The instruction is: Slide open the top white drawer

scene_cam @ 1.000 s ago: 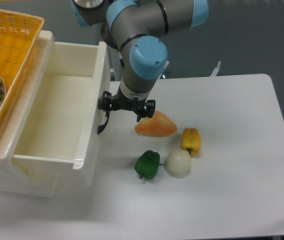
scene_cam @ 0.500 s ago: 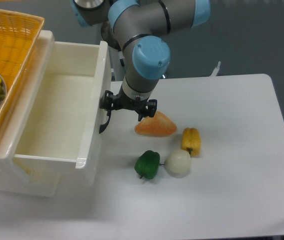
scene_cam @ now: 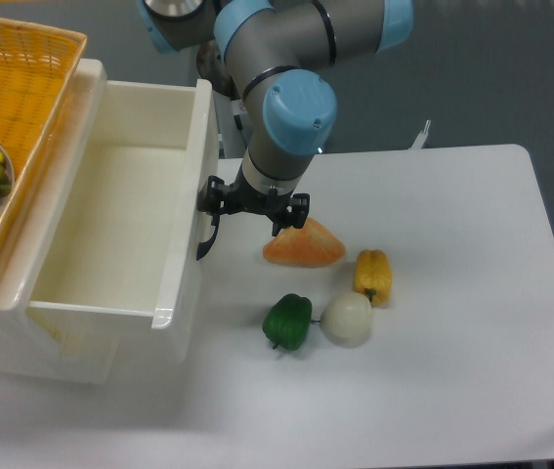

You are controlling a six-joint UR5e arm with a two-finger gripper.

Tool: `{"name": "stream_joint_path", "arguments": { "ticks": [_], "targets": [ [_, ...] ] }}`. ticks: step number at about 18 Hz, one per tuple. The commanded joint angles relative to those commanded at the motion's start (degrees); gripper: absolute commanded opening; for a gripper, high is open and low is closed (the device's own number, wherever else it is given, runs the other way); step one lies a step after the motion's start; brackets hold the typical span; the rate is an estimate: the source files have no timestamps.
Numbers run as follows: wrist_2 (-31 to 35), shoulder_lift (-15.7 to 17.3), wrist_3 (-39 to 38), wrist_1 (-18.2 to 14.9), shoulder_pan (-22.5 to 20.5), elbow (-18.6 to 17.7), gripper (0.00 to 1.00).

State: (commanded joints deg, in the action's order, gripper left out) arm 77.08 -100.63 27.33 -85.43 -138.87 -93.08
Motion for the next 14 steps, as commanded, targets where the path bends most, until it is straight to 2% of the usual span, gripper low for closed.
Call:
{"name": "stream_joint_path", "arguments": {
  "ticks": [10, 14],
  "targets": [
    [-1.49, -0.44, 0.09, -0.09, -0.53, 0.26, 1.0],
    [-2.28, -0.44, 0.7, -1.49, -0.62, 0.88, 1.0]
  ]
}}
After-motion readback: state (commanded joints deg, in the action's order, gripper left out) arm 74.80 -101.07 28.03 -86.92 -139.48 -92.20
